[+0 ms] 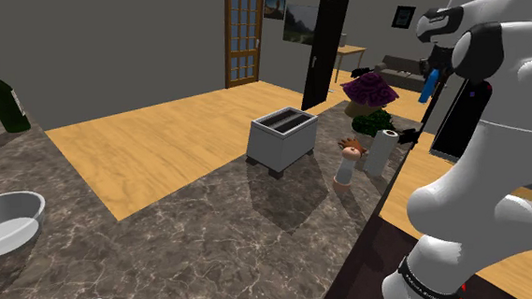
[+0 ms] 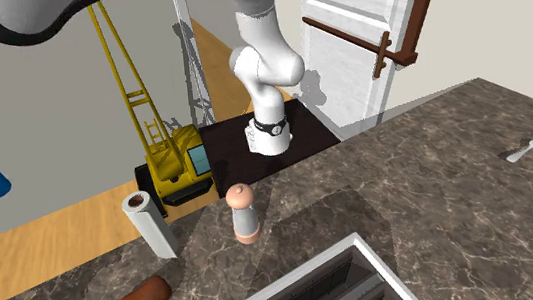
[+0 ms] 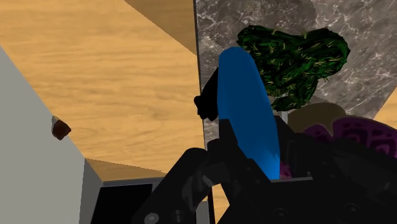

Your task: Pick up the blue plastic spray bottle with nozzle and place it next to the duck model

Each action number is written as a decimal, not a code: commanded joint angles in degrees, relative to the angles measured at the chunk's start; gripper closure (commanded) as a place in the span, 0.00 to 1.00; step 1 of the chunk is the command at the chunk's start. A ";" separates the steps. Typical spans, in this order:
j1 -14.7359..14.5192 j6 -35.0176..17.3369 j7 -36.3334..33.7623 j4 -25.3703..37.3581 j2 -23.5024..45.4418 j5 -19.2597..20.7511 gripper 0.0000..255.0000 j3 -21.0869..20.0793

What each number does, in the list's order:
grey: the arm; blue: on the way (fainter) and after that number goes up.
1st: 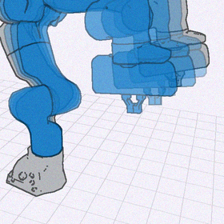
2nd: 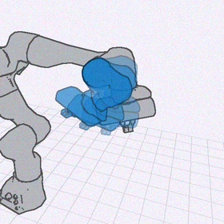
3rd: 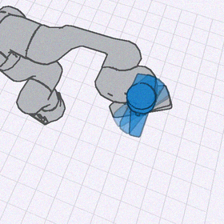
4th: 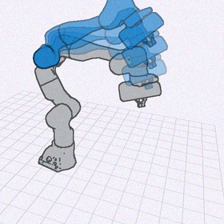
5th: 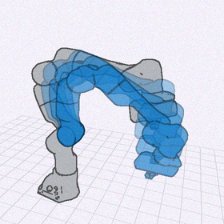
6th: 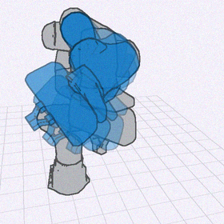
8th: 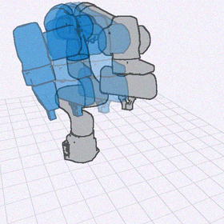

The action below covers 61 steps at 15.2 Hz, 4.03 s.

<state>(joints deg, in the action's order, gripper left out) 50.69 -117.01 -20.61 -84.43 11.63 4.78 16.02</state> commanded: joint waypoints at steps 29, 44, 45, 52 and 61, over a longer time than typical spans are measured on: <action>5.80 -9.91 5.57 7.82 17.67 -6.70 1.00 -0.02; 5.62 -20.11 5.18 0.00 20.16 -7.11 1.00 -0.42; 5.64 -20.74 5.17 -0.38 20.42 -7.16 1.00 -0.46; 5.79 -25.00 5.09 -2.58 22.52 -7.56 1.00 -0.80; 6.14 -30.10 5.04 -4.36 25.89 -8.18 1.00 -1.36</action>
<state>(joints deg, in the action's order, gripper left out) 56.78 -146.51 -15.57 -88.65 37.11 -3.33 14.73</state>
